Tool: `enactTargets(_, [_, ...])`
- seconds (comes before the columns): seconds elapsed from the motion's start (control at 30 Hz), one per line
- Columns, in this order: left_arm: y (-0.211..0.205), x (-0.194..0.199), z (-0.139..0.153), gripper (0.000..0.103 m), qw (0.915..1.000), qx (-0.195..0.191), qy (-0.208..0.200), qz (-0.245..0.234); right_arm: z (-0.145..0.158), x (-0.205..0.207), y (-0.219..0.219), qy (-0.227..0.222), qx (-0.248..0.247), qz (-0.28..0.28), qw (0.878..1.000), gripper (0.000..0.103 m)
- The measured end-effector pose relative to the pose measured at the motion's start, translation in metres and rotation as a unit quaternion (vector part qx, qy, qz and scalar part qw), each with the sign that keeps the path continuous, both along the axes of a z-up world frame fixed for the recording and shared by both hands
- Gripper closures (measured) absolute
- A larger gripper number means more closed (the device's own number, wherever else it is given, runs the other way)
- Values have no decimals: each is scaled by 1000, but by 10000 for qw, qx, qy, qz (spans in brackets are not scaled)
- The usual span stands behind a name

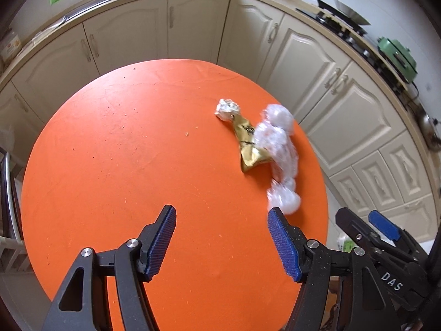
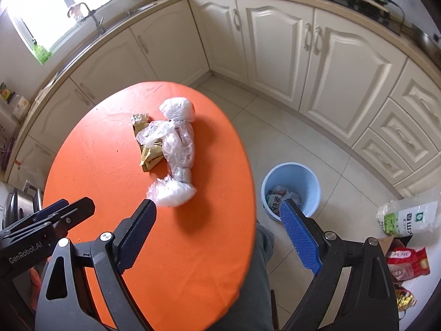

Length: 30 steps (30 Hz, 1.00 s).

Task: Collect trash
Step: 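Grasp the large clear plastic bag bundle with the right tool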

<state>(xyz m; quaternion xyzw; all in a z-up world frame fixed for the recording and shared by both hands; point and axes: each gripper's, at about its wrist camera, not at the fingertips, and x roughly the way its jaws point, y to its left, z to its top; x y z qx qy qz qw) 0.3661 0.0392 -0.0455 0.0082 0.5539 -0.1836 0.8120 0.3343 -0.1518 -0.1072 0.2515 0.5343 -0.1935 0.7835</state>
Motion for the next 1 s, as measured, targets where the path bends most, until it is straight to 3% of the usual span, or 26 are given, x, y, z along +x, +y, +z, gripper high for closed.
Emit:
enactTargets(0.3, [-5, 74, -22, 38, 9993, 52, 282, 248, -56, 74, -14, 554, -1, 362, 9978, 10])
enactTargets(0.63, [-16, 107, -50, 38, 9977, 51, 620, 257, -81, 101, -5, 765, -283, 633, 9947, 13])
enactTargets(0.67, [-16, 109, -51, 38, 9976, 52, 636, 274, -83, 104, -3, 765, -345, 703, 9940, 16])
enactTargets(0.73, [-17, 110, -53, 38, 9973, 46, 673, 294, -86, 107, 1, 790, -411, 901, 9919, 36])
enactTargets(0.77, [-19, 110, -55, 38, 9970, 31, 701, 315, -88, 108, 2, 747, -313, 960, 9921, 39])
enactTargets(0.8, [-19, 112, -56, 38, 9968, 3, 733, 334, -87, 108, 4, 722, -320, 997, 9919, 49])
enactTargets(0.83, [-19, 113, -56, 38, 9965, -18, 750, 358, -86, 108, 5, 697, -315, 1065, 9914, 72])
enactTargets(1.0, [-30, 119, -55, 38, 9967, -51, 735, 328, -85, 105, 1, 571, -97, 1115, 9921, 75])
